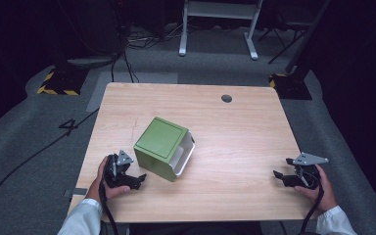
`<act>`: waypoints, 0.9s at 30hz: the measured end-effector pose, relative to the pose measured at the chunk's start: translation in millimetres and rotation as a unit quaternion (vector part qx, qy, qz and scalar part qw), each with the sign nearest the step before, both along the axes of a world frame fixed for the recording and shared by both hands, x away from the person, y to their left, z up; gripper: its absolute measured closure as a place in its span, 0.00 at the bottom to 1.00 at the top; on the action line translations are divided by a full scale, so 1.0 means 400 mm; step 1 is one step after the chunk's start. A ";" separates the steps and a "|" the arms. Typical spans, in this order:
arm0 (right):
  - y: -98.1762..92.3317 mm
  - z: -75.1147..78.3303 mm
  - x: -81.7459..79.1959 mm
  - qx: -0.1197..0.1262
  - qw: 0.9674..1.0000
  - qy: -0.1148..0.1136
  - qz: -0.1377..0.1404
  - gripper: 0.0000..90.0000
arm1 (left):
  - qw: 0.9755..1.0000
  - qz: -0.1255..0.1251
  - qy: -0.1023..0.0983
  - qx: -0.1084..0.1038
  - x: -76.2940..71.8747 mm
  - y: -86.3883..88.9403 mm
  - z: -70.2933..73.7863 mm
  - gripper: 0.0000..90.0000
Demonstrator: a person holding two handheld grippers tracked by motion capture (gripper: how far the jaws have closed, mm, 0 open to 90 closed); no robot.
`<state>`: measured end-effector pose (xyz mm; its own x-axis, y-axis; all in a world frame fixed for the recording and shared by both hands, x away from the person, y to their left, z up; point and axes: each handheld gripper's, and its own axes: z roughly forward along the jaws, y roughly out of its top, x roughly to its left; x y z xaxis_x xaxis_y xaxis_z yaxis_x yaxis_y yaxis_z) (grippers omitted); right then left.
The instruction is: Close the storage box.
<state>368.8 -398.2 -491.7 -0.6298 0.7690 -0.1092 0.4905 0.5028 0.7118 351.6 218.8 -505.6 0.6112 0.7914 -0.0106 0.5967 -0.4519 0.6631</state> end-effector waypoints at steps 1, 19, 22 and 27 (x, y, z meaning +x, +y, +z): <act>-0.005 -0.004 -0.002 0.006 1.000 0.003 -0.003 0.25 | 1.000 0.000 0.000 0.000 0.000 0.000 0.000 0.01; -0.038 -0.030 -0.010 0.052 0.998 0.016 -0.031 0.21 | 1.000 -0.002 0.000 0.001 0.001 0.000 0.000 0.01; -0.037 -0.030 -0.010 0.051 0.998 0.015 -0.032 0.20 | 1.000 -0.004 -0.001 0.001 0.003 0.000 0.000 0.01; -0.037 -0.030 -0.010 0.051 0.998 0.015 -0.034 0.20 | 1.000 -0.003 -0.001 0.002 0.003 0.000 0.000 0.01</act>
